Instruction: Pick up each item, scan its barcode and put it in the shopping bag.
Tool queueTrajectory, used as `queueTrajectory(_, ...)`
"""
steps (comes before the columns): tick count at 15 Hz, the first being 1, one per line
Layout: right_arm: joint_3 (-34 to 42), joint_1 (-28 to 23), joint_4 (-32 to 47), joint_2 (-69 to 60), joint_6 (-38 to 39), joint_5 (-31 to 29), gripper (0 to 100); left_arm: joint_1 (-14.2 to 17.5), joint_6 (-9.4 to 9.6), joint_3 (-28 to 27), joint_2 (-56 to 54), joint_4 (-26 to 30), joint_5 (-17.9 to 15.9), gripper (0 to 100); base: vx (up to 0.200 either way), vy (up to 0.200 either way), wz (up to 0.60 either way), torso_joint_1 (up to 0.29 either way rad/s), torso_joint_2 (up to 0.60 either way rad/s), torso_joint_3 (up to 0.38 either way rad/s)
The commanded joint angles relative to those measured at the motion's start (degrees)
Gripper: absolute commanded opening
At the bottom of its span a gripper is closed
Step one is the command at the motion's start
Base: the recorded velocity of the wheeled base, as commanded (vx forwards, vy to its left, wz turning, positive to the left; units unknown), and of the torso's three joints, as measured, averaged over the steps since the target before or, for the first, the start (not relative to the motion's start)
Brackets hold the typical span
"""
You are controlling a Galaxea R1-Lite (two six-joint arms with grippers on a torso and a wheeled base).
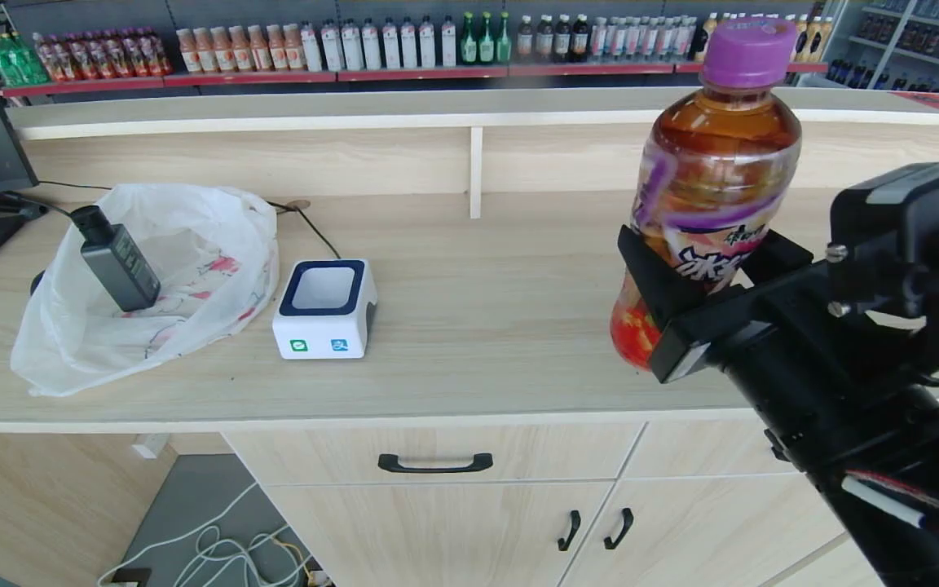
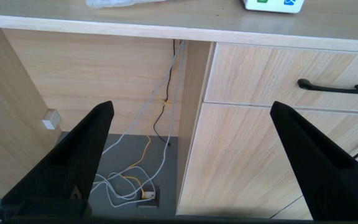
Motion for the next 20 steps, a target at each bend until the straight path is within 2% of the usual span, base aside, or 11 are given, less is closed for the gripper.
queueTrajectory(1,-6.41,-5.66,6.33,0.65,5.62,0.08,0,0.02,-0.01,0.00,-0.02,0.00,0.02,100,0.000,0.000,0.00,0.000,0.00,0.000)
queueTrajectory(2,-7.47,-6.27,7.56,0.65,6.59,0.08,0,0.02,-0.01,0.00,-0.02,0.00,-0.06,100,0.000,0.000,0.00,0.000,0.00,0.000)
queueTrajectory(3,-12.74,-9.79,14.07,1.18,12.21,0.87,0,0.02,-0.01,0.00,-0.02,0.00,-0.06,100,0.000,0.000,0.00,0.000,0.00,0.000)
queueTrajectory(4,-15.11,-11.37,16.53,2.23,16.25,2.36,0,0.02,-0.01,0.00,-0.02,0.00,0.02,100,0.000,0.000,0.00,0.000,0.00,0.000)
queueTrajectory(6,-17.22,-16.29,18.46,3.20,20.47,9.13,0,0.02,-0.01,0.00,-0.02,0.00,0.02,100,0.000,0.000,0.00,0.000,0.00,0.000)
queueTrajectory(7,-17.49,-19.63,18.46,3.55,21.88,15.02,0,0.02,-0.01,0.00,-0.02,0.00,0.02,100,0.000,0.000,0.00,0.000,0.00,0.000)
queueTrajectory(8,-17.57,-21.74,18.37,3.73,24.95,17.13,0,0.02,0.08,0.00,-0.02,0.00,-0.06,100,0.000,0.000,0.00,0.000,0.00,0.000)
queueTrajectory(10,-17.22,-22.71,17.76,3.64,31.11,17.13,0,0.02,-0.01,0.00,-0.02,0.00,0.02,100,0.000,0.000,0.00,0.000,0.00,0.000)
queueTrajectory(11,-16.78,-23.76,17.32,3.46,31.63,16.95,0,0.02,0.08,0.00,-0.02,0.00,0.02,100,0.000,0.000,0.00,0.000,0.00,0.000)
queueTrajectory(13,-14.15,-26.66,17.14,2.06,31.28,15.10,0,0.02,-0.01,0.00,-0.02,0.00,-0.06,100,0.000,0.000,0.00,0.000,0.00,0.000)
queueTrajectory(20,-10.45,-27.72,14.86,1.36,28.91,15.02,0,0.02,-0.01,0.00,-0.02,0.00,0.02,100,0.000,0.000,0.00,0.000,0.00,0.000)
